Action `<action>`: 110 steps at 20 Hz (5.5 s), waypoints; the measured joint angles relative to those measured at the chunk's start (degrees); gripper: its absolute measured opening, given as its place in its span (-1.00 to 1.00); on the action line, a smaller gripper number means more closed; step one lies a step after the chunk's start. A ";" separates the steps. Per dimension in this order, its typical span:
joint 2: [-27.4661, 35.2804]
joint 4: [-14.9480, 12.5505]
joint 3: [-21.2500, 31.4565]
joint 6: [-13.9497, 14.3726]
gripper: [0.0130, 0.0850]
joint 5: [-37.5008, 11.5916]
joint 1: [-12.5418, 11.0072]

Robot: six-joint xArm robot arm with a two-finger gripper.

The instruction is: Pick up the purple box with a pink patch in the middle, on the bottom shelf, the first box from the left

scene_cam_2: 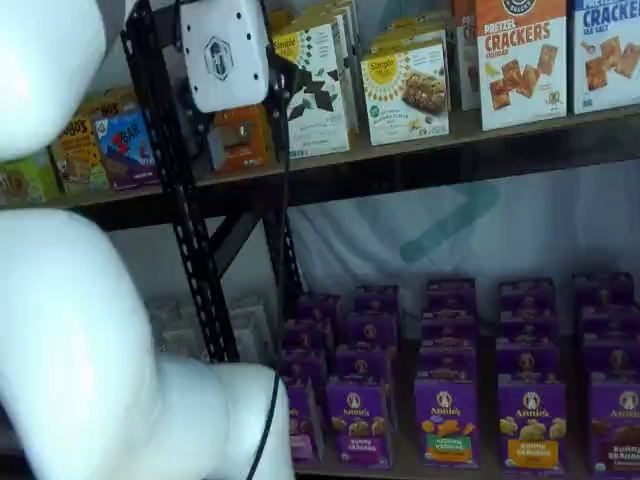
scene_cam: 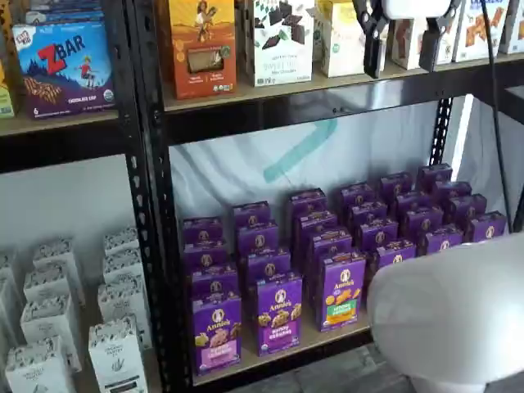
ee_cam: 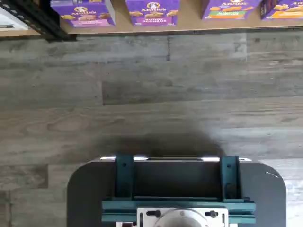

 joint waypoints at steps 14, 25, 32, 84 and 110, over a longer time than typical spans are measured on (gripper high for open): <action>-0.75 -1.23 2.53 2.36 1.00 -1.72 2.89; -3.59 0.79 12.88 3.81 1.00 -9.90 3.86; -4.89 0.11 21.41 6.03 1.00 -17.29 6.43; 30.75 -3.35 47.93 17.04 1.00 -78.59 16.86; 68.73 -6.11 24.08 24.64 1.00 -93.64 21.98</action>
